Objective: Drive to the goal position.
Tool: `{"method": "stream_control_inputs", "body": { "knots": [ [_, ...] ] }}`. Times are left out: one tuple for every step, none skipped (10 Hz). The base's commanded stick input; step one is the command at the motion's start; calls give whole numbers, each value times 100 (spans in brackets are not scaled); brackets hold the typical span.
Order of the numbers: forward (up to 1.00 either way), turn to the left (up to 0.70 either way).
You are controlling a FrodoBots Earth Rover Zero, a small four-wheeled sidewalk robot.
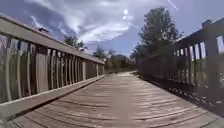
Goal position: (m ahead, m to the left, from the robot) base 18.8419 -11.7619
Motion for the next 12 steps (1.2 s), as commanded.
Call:
{"method": "stream_control_inputs", "body": {
  "knots": [
    [70, 0],
    [70, 0],
    [70, 0],
    [70, 0],
    [70, 0],
    [70, 0],
    [70, 0],
    [70, 0],
    [70, 0],
    [70, 0],
    [70, 0],
    [70, 0]
  ]
}}
